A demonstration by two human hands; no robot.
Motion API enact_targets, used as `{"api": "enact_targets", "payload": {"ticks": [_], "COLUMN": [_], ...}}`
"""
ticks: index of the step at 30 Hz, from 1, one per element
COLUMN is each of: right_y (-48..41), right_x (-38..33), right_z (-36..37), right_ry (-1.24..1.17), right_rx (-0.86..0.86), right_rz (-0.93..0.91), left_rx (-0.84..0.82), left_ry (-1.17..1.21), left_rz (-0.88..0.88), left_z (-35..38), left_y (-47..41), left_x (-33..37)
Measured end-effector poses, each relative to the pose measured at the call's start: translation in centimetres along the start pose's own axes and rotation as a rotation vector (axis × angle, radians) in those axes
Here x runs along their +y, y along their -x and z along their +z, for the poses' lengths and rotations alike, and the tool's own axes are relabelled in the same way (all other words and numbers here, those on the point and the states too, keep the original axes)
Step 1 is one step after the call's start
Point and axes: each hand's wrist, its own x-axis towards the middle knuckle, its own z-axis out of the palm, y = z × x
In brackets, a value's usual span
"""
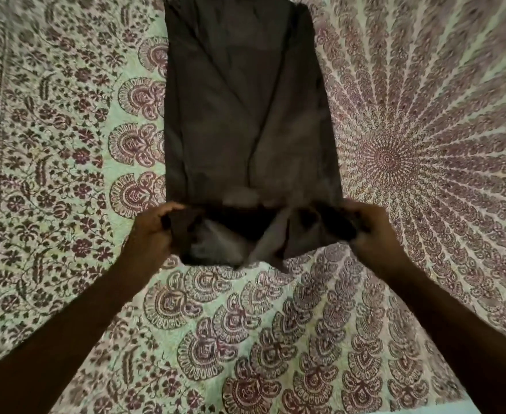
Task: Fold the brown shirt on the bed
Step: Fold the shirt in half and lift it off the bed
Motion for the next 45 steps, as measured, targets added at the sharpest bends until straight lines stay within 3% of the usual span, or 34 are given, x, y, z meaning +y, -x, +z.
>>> {"api": "enact_targets", "payload": {"ticks": [6,10,20,25,34,36,38,39,41,43,45], "right_y": [-11.4,-12.8,-13.6,-14.9,-14.7,-14.5,-13.9,-13.5,-12.9,-12.8,-13.4], "right_x": [0.5,-0.1,-0.9,-0.7,0.3,0.1,-0.3,-0.6,-1.1,-1.1,-0.5], "right_z": [0.4,0.9,1.8,2.5,2.9,3.3,4.2,5.0,6.9,9.1,10.6], "right_ry": [0.283,0.360,0.423,0.617,0.661,0.781,0.938,0.976,0.991,1.004,1.037], "right_rx": [0.155,0.269,0.466,0.429,0.541,0.573,0.631,0.627,0.492,0.276,0.082], "right_rz": [0.125,0.172,0.103,0.235,0.161,0.151,0.070,-0.015,-0.215,-0.372,-0.409], "left_rx": [0.124,0.216,0.418,0.416,0.506,0.553,0.606,0.585,0.392,0.177,0.060], "left_ry": [-0.008,0.041,-0.219,-0.359,-0.496,-0.562,-0.761,-0.843,-0.946,-1.097,-1.227], "left_rz": [-0.244,-0.338,-0.136,-0.129,-0.074,-0.005,0.172,0.283,0.442,0.494,0.480], "left_z": [-0.5,0.1,1.0,1.8,2.6,3.4,4.1,4.4,4.9,5.4,5.3], "left_y": [-7.2,-8.8,-10.8,-11.9,-11.9,-11.1,-10.1,-9.8,-9.4,-9.4,-9.6], "left_x": [-1.0,-0.3,1.0,0.9,1.3,1.6,1.7,1.8,1.2,0.1,-1.4]}}
